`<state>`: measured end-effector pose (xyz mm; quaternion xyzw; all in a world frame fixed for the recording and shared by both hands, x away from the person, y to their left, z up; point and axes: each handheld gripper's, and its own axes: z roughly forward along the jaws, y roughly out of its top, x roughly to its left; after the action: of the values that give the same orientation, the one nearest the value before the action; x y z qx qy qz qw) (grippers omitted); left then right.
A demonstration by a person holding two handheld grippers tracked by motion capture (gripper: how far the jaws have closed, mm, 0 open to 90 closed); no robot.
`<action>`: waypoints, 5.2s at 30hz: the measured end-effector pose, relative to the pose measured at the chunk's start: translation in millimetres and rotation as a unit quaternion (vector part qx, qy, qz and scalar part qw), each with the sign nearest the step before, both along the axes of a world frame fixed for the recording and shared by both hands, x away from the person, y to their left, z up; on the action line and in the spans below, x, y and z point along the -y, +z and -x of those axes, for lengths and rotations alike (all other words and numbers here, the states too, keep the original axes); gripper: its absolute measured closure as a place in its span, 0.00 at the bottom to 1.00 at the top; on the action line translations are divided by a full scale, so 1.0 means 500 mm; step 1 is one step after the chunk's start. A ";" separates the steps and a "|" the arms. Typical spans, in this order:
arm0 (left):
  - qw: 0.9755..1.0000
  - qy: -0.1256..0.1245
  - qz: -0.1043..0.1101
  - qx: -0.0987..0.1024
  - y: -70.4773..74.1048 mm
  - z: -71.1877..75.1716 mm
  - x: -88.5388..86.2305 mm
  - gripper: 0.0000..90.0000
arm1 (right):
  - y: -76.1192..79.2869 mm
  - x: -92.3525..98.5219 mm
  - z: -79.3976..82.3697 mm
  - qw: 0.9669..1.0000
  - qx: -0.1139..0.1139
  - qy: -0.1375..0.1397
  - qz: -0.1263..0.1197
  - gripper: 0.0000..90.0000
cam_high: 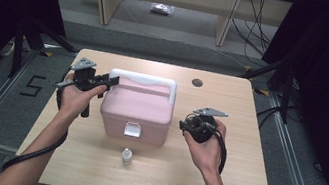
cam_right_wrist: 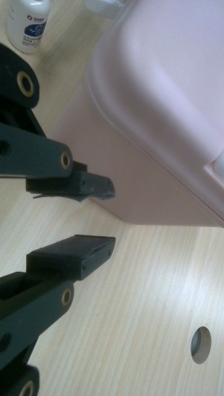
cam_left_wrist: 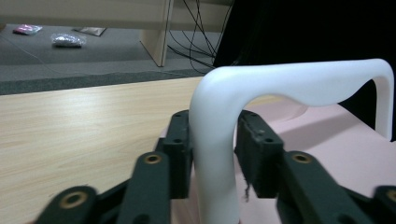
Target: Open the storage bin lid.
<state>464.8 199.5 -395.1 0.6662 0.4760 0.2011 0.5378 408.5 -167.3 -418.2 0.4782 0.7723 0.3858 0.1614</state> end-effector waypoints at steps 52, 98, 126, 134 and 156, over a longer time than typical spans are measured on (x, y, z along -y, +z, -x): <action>0.999 -0.019 -0.014 0.044 0.074 0.055 -0.029 0.66 | 0.058 -0.070 0.044 0.997 0.033 0.059 -0.042 1.00; 0.996 -0.069 -0.043 0.048 -0.019 0.179 0.009 1.00 | 0.102 -0.078 0.032 0.997 0.054 0.046 -0.041 1.00; 0.995 -0.056 -0.027 0.072 0.022 0.143 0.033 1.00 | 0.073 -0.076 0.066 0.996 0.047 0.075 -0.030 1.00; 0.996 -0.046 -0.018 0.080 0.034 0.132 0.032 1.00 | 0.051 -0.073 0.089 0.995 0.045 0.085 -0.031 1.00; 0.995 -0.026 -0.022 0.096 0.060 0.096 0.032 1.00 | 0.020 -0.057 0.102 0.992 0.076 0.094 -0.041 0.99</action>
<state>417.0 183.7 -365.1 0.6676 0.4001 0.2606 0.5713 357.3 -138.8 -408.4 0.3791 0.7830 0.4655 0.1628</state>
